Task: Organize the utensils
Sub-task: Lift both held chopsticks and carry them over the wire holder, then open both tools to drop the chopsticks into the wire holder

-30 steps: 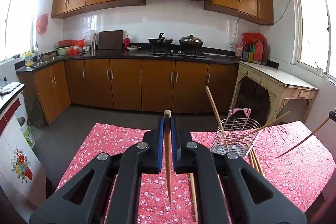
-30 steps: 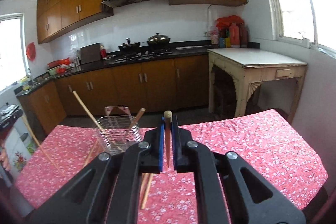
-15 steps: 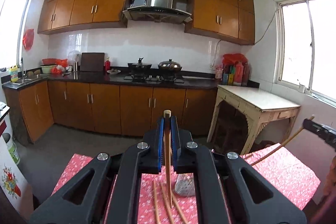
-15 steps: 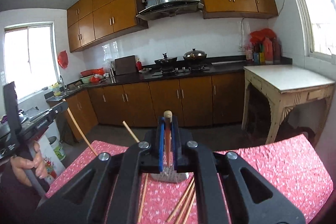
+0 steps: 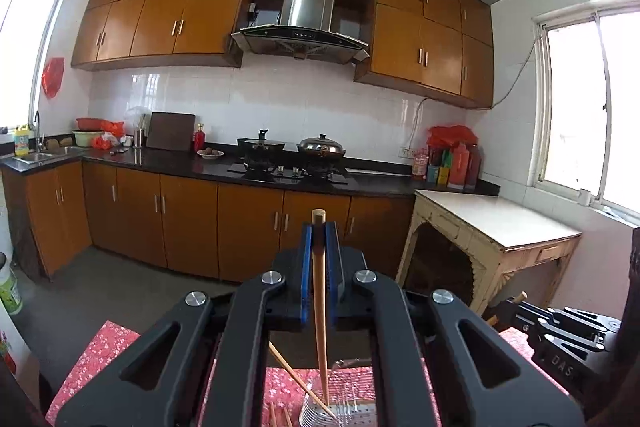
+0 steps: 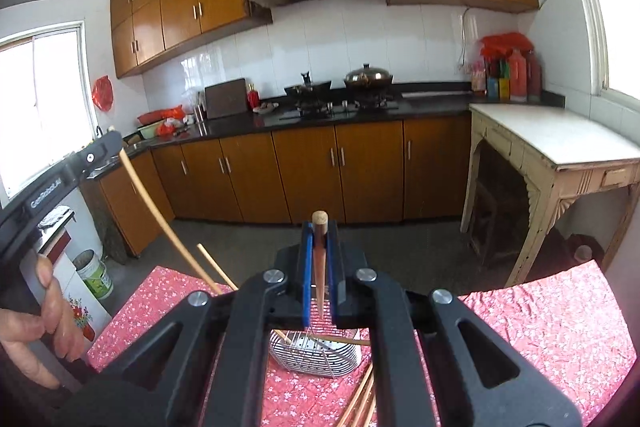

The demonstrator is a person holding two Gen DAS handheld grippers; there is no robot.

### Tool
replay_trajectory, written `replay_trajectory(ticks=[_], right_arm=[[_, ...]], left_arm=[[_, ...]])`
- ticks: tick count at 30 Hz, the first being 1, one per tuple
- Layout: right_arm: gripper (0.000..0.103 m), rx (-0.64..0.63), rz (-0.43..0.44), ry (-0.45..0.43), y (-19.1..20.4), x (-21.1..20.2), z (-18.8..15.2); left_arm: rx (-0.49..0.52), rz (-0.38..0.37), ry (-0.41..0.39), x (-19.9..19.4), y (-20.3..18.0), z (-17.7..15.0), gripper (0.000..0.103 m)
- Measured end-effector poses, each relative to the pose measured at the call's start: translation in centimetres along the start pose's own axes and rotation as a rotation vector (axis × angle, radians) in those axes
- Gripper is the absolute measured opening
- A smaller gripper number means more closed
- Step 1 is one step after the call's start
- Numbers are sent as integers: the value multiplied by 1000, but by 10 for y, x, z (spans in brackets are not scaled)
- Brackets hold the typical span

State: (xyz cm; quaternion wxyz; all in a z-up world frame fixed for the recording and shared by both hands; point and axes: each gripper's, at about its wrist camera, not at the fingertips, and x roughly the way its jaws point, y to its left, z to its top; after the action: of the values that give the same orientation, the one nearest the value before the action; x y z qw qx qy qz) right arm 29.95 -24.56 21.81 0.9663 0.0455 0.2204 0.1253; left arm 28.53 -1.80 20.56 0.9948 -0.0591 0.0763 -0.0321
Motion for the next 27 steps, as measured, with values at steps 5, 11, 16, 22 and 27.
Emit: replay_trajectory(ticks=[5,11,16,22,27], right_arm=[[7,34,19,48,-12,26,-8],[7,60,33,97,-23,47,-19],[7,88,32,136,-30,64,-26],[25,71,-30,143,-32,72,-33],[36,83,-80,105,-43,55,-33]], left_arm=[[-7,6,42,26,-2,-19,7],[-23,10,110,52,0,-38,7],[-16,21,150,63,4,-45,7],[-15,35,168,64,8,-44,7],[-21,55,155,50,21,-37,7]])
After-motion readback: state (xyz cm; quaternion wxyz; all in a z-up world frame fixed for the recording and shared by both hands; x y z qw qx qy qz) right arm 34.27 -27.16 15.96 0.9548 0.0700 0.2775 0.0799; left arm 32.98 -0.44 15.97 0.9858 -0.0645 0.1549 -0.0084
